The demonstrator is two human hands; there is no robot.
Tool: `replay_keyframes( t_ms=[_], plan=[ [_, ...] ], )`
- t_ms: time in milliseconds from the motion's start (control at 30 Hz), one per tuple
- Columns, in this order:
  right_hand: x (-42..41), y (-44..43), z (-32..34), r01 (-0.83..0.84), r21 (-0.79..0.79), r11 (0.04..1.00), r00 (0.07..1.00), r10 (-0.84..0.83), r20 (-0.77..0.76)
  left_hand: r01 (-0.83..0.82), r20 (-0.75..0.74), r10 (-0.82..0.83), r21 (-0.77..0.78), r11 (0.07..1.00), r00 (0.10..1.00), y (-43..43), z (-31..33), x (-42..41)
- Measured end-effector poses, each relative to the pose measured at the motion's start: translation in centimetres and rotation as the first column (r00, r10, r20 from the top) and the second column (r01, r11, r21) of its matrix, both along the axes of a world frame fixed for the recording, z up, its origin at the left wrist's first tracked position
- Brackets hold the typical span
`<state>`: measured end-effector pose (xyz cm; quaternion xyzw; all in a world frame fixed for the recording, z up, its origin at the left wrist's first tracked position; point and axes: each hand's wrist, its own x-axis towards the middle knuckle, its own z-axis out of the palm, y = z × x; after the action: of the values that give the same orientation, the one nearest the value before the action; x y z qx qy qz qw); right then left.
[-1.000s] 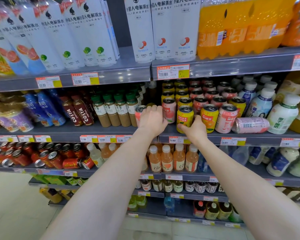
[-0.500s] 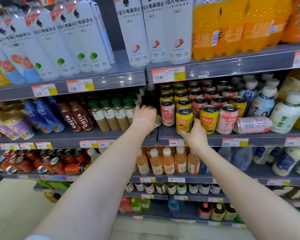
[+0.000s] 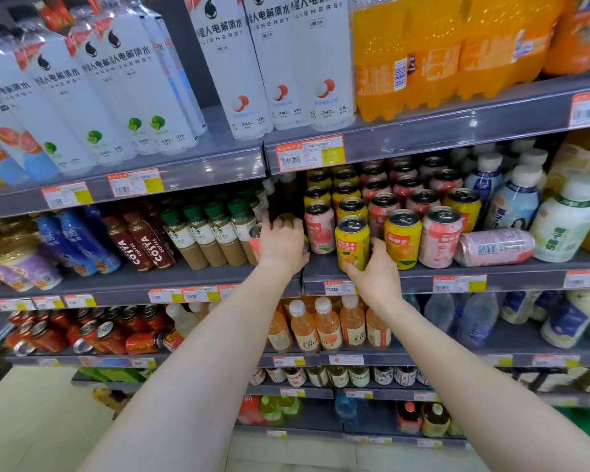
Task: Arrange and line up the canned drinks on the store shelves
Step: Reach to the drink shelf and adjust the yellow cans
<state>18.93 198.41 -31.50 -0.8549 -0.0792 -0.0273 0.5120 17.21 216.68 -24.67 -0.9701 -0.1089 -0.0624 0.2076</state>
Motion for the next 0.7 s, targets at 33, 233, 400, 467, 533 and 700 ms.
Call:
replay_keyframes(
  t_ms=[33,233,400,467,533,700],
  plan=[
    [0.0,0.0,0.0,0.003,-0.003,1.0,1.0,-0.003,-0.001,-0.026,0.001,0.026,-0.004,1.0,1.0,-0.1,-0.1,0.2],
    [0.1,0.3,-0.4,0.024,-0.005,1.0,1.0,-0.024,0.016,-0.155,-0.002,0.156,0.074,0.985,0.988,-0.7,-0.9,1.0],
    [0.1,0.4,-0.7,0.036,0.004,0.999,0.999,-0.036,0.028,-0.195,-0.02,0.199,0.127,0.973,0.98,-1.1,-1.5,1.1],
    [0.1,0.4,-0.8,0.036,0.002,0.999,0.999,-0.036,0.031,-0.204,-0.025,0.21,0.136,0.969,0.977,-1.3,-1.5,1.1],
    [0.1,0.4,-0.9,0.041,-0.001,0.999,0.999,-0.041,0.034,-0.218,-0.03,0.224,0.139,0.966,0.974,-1.5,-1.3,1.1],
    [0.1,0.6,-1.2,0.056,-0.013,0.998,0.998,-0.055,0.036,-0.227,-0.067,0.24,0.155,0.961,0.969,-1.9,-1.0,1.1]
  ],
)
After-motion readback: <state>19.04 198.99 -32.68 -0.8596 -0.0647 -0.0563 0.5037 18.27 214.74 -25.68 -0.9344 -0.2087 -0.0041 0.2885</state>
